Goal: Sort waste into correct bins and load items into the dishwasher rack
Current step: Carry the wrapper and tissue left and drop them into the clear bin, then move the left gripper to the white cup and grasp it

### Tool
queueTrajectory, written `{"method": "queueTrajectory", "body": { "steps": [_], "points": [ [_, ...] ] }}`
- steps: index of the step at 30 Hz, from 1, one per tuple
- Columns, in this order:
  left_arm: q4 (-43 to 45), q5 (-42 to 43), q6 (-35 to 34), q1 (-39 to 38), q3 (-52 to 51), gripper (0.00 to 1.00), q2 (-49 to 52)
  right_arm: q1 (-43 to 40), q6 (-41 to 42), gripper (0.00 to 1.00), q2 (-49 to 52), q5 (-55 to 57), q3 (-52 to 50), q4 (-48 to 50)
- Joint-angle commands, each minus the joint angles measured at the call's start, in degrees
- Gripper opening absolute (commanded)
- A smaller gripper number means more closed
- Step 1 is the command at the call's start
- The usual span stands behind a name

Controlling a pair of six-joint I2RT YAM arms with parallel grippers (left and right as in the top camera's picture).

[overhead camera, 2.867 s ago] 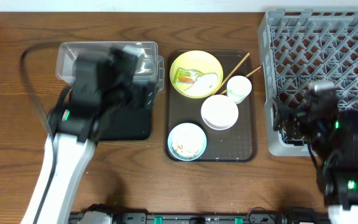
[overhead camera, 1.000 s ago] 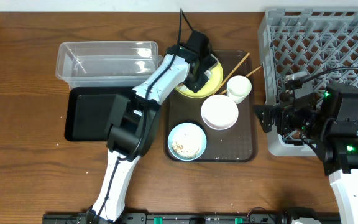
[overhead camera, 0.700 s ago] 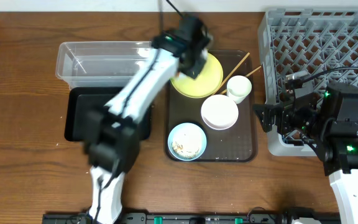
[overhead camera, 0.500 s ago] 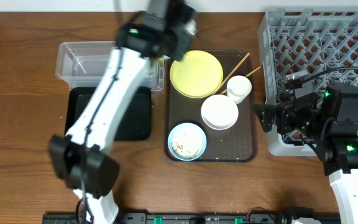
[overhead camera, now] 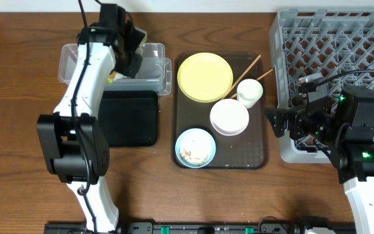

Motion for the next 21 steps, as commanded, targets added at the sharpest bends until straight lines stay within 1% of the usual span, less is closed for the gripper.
{"method": "queueTrajectory", "body": {
  "steps": [1, 2, 3, 4, 9, 12, 15, 17, 19, 21],
  "points": [
    [-0.2, -0.2, 6.6, 0.8, 0.2, 0.27, 0.0, 0.9, -0.4, 0.99, -0.2, 0.0, 1.0, 0.2],
    [-0.2, -0.2, 6.6, 0.8, 0.2, 0.49, -0.1, 0.9, -0.4, 0.99, -0.2, 0.0, 1.0, 0.2],
    [-0.2, -0.2, 6.6, 0.7, 0.2, 0.64, -0.4, 0.9, -0.4, 0.99, -0.2, 0.0, 1.0, 0.2],
    [-0.2, -0.2, 6.6, 0.4, 0.4, 0.7, -0.9, 0.9, -0.4, 0.99, -0.2, 0.0, 1.0, 0.2],
    [-0.2, 1.2, 6.2, -1.7, 2.3, 0.77, -5.2, 0.9, -0.4, 0.99, -0.2, 0.0, 1.0, 0.6],
    [-0.4, 6.6, 3.2, -3.7, 2.7, 0.82, -9.0, 0.9, -0.4, 0.99, -0.2, 0.0, 1.0, 0.6],
    [-1.5, 15.7, -1.3, -5.7, 2.7, 0.82, -11.9, 0.9, -0.4, 0.99, -0.2, 0.0, 1.0, 0.6],
    [-2.0, 24.1, -4.5, -7.3, 2.7, 0.81, -12.1, 0.9, -0.4, 0.99, -0.2, 0.0, 1.0, 0.6],
    [-1.6, 30.2, -6.4, -9.3, 1.8, 0.77, -11.3, 0.9, -0.4, 0.99, -0.2, 0.0, 1.0, 0.6],
    [-0.7, 31.1, -9.2, -11.6, 0.9, 0.73, -9.7, 0.9, -0.4, 0.99, -0.2, 0.0, 1.0, 0.6]
  ]
}}
